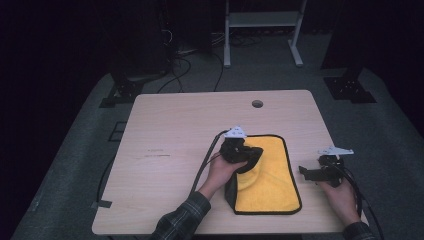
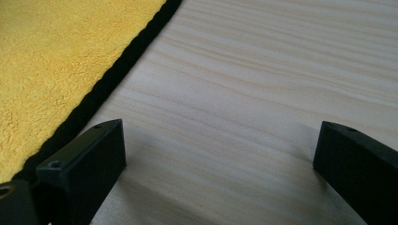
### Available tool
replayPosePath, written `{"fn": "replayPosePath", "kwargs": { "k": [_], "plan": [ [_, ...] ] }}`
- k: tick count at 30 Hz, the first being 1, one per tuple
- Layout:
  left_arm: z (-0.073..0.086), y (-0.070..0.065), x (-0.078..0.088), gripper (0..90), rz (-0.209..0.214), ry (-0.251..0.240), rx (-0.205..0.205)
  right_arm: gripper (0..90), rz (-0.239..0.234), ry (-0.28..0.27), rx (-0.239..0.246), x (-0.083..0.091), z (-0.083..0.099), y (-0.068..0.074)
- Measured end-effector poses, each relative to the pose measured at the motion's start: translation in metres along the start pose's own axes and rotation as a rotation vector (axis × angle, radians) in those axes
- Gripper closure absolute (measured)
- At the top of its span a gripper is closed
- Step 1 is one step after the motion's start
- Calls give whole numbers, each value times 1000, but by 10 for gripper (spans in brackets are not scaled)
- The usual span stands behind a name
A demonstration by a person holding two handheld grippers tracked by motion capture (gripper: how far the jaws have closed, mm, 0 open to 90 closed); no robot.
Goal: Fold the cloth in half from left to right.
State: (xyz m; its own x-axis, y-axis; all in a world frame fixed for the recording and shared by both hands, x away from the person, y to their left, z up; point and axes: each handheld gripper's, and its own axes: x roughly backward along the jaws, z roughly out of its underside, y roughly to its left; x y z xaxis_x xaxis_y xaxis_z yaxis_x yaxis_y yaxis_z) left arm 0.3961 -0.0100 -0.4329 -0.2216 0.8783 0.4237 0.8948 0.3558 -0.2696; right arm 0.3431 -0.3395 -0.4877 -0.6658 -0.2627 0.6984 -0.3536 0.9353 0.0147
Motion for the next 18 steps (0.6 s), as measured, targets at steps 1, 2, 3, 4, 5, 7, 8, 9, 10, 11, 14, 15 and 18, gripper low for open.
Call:
{"fn": "replayPosePath", "kwargs": {
  "k": [1, 2, 3, 4, 5, 7, 8, 9, 10, 11, 14, 15, 18],
  "plan": [
    [-2, -1, -7, 866, 8, 7, -3, 18, 0, 0, 0, 0, 0, 0],
    [-2, -1, -7, 866, 8, 7, -3, 18, 0, 0, 0, 0, 0, 0],
    [-3, -3, -14, 866, 17, 14, -6, 18, 0, 0, 0, 0, 0, 0],
    [-3, -3, -14, 866, 17, 14, -6, 18, 0, 0, 0, 0, 0, 0],
    [-4, -4, -18, 866, 22, 14, -9, 18, 0, 0, 0, 0, 0, 0],
    [-7, -6, -27, 866, 29, 17, -8, 19, 0, 0, 1, 0, 0, 0],
    [-7, -6, -27, 866, 29, 17, -8, 19, 0, 0, 1, 0, 0, 0],
    [-8, -7, -33, 866, 34, 25, -12, 18, 0, 0, 0, 0, 0, 0],
    [-8, -7, -33, 866, 34, 25, -12, 18, 0, 0, 0, 0, 0, 0],
    [-8, -7, -37, 866, 37, 23, -8, 18, 0, 1, -1, 0, 0, 0],
    [-10, -7, -46, 866, 40, 34, -12, 18, 0, 0, 0, 0, 0, 0],
    [-10, -7, -49, 866, 39, 34, -8, 18, 0, 0, -2, 0, 0, 0],
    [-12, -6, -56, 866, 39, 34, -2, 18, 0, 0, -3, 0, 0, 0]
  ]
}}
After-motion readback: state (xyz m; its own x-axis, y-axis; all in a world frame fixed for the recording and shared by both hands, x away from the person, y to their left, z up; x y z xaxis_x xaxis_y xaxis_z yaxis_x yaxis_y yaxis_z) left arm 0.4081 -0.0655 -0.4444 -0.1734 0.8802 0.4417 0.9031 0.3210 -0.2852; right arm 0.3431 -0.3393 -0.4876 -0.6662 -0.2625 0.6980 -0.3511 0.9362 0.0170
